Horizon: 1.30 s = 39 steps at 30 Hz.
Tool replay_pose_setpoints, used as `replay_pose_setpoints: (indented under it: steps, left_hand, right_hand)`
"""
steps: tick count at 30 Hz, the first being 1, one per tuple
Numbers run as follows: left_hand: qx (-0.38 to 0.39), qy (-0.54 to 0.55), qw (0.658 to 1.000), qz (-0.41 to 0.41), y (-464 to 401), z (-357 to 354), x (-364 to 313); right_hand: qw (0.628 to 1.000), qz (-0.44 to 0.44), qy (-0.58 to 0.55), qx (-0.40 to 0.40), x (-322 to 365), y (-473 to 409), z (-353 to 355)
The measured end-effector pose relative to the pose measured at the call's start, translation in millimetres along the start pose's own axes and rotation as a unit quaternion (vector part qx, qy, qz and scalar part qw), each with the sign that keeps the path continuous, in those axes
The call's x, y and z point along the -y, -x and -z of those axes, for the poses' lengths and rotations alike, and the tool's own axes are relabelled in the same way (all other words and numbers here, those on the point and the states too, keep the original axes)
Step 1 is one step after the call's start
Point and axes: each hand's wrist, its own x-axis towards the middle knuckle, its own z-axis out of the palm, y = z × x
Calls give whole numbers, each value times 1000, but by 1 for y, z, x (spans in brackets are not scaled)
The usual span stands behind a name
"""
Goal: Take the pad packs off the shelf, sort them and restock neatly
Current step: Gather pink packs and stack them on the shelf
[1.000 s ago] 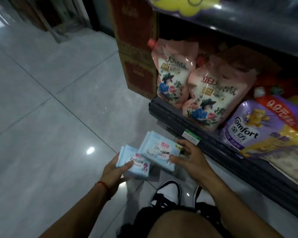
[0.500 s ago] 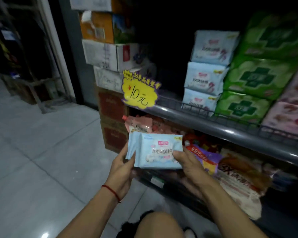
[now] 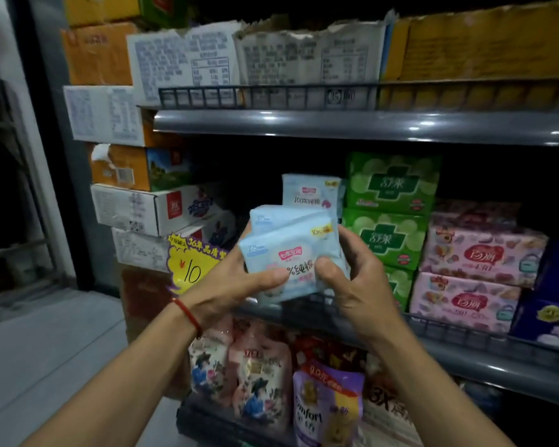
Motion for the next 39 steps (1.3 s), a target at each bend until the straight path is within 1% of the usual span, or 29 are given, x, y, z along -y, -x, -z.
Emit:
replay_pose_setpoints:
  steps: [3,6,11,18,21,23,25,27,31,35,37,39]
  left_hand:
    - [-10,-34,999,-35,-41,10,-18]
    - [16,-44,997,-68,-68,17,-27]
    - [-1,-30,998,-61,-99,28,-20]
    - [-57,4,998,-35,-128,31,-9]
    - [-73,10,997,-27,-140,30,-2]
    - [-81,15,996,-19,-147,27,5]
    - [-84,7,996,-13,-152,24,11]
    - [-75,-14,997,-6,-158,20,14]
    - [-59,-47,997,11,-170,19,16]
    - [-87,-65,994,-21,-166,17,23]
    - [-79,-76,993,-37,-163,12,28]
    - [-73,-69,994,-34,-165,6,32]
  right_hand:
    - [999,34,13,-29,8,-29,5]
    - [998,34,33,-33,8,-54,6]
    - [996,22,88,-26,-7,-76,2]
    - [985,13,164,-50,-19,-94,-1]
    - [960,-1,267,-81,-29,-100,-1]
    - [936,18,332,-117,-36,-101,-1]
    - [918,30,368,-148,-39,-103,1]
    - [913,20,375,-159,-39,-106,4]
    - [911,26,385,-144,-45,-102,5]
    - [898,47,393,-190,-51,-98,4]
    - [900,54,378,-209,-53,-96,2]
    - [907,57,358,-213,-57,-94,-1]
